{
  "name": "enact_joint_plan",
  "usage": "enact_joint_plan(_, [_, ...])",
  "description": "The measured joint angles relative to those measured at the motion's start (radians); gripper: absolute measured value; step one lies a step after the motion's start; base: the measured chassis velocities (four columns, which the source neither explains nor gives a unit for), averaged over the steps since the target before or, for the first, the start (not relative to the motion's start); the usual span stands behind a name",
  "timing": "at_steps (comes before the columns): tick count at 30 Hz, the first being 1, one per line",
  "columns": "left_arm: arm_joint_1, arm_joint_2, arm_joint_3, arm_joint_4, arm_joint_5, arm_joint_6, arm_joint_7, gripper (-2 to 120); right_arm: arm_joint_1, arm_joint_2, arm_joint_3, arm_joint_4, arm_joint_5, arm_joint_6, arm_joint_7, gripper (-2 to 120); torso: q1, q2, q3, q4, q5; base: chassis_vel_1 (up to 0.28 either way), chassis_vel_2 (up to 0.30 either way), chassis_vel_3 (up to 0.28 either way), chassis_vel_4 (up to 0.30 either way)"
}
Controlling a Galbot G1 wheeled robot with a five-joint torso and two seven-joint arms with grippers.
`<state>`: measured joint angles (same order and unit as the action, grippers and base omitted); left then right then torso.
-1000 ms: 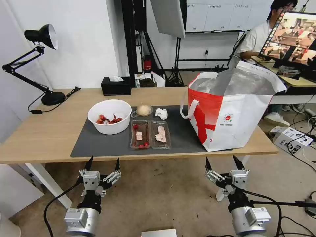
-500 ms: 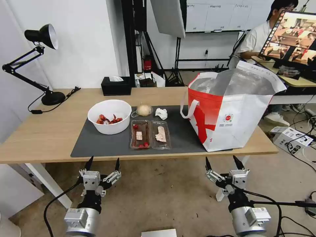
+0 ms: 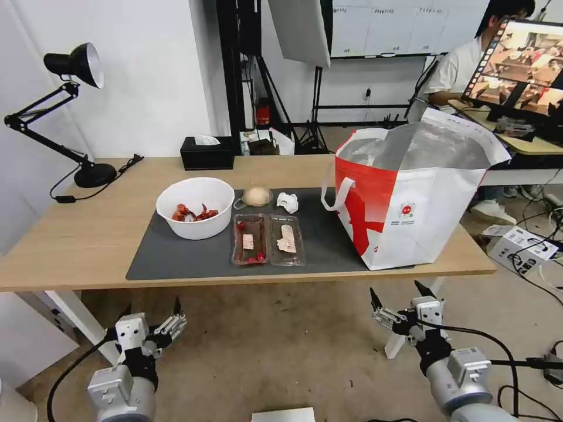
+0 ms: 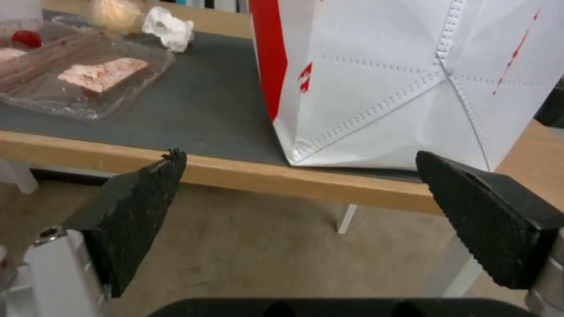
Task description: Pick up the trash from the table and place it into the takeout bag.
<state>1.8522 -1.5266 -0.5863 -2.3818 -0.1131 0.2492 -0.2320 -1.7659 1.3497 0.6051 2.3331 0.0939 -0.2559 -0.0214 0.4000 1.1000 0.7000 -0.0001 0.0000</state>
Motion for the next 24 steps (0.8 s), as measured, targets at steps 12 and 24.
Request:
enact_joint_plan(12, [0.005, -0.003, 0.001, -0.004, -0.001, -0.037, 0.004, 100, 0.004, 0.004, -0.018, 0.017, 0.089, 0.033, 0.005, 100, 0.0, 0.0, 0.0, 0.0, -0.0001, 0.0, 0.0, 0.0, 0.0])
enact_joint_plan(24, [0.021, -0.002, 0.001, -0.041, -0.045, -0.066, 0.013, 100, 0.018, 0.011, -0.085, 0.052, 0.315, 0.023, 0.046, 100, 0.0, 0.0, 0.0, 0.0, -0.0001, 0.0, 0.0, 0.0, 0.0])
